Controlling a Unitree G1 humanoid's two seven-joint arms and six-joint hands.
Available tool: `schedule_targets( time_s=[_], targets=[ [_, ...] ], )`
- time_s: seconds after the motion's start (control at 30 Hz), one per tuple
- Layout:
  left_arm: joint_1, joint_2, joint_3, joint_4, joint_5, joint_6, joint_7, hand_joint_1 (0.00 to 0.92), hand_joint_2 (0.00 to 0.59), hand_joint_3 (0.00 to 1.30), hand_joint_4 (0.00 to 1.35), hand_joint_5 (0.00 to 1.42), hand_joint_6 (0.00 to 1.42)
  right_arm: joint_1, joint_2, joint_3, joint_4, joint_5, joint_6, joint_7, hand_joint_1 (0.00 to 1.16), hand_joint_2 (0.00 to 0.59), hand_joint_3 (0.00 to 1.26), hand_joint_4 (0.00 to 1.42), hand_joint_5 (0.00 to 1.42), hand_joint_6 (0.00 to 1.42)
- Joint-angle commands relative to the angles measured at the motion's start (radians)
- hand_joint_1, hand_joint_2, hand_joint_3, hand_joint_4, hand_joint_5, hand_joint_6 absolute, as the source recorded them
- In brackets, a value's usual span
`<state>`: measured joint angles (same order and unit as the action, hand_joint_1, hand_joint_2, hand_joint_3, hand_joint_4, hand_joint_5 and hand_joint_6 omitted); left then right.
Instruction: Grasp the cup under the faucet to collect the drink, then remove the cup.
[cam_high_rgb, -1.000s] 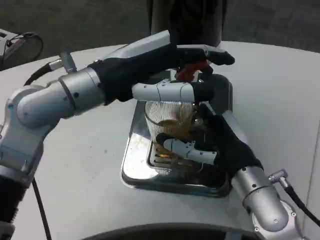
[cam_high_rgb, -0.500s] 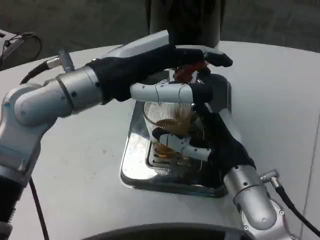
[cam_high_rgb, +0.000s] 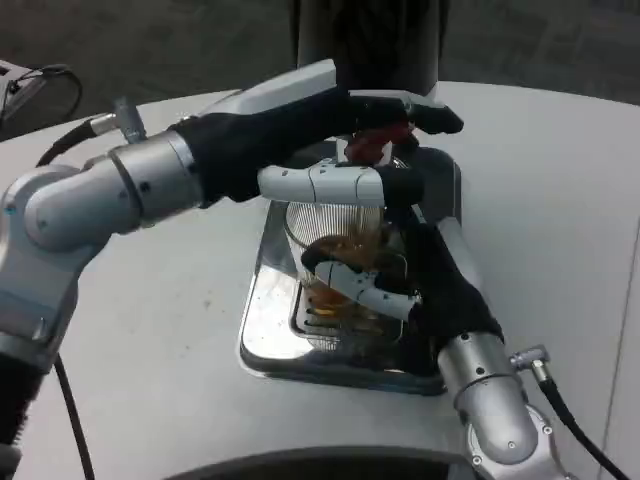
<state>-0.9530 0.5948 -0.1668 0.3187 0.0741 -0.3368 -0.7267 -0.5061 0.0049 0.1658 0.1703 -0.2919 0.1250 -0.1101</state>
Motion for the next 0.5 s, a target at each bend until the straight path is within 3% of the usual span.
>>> schedule_targets(
  time_s=[0.03,0.5],
  targets=[
    [0.039,0.035,-0.002,-0.006,0.024,0.023,-0.032,0.0,0.001,0.24,0.16,0.23,0.11,0.015,0.025,0.011,0.018,-0.007,-0.022,-0.03,0.72,0.2,0.0,0.0,0.04,0.08],
    [0.047,0.045,0.003,-0.028,0.016,0.035,-0.033,0.0,0.0,0.24,0.16,0.23,0.11,0.024,0.046,0.022,0.059,-0.025,-0.06,-0.093,0.7,0.207,0.0,0.01,0.07,0.11]
  ],
)
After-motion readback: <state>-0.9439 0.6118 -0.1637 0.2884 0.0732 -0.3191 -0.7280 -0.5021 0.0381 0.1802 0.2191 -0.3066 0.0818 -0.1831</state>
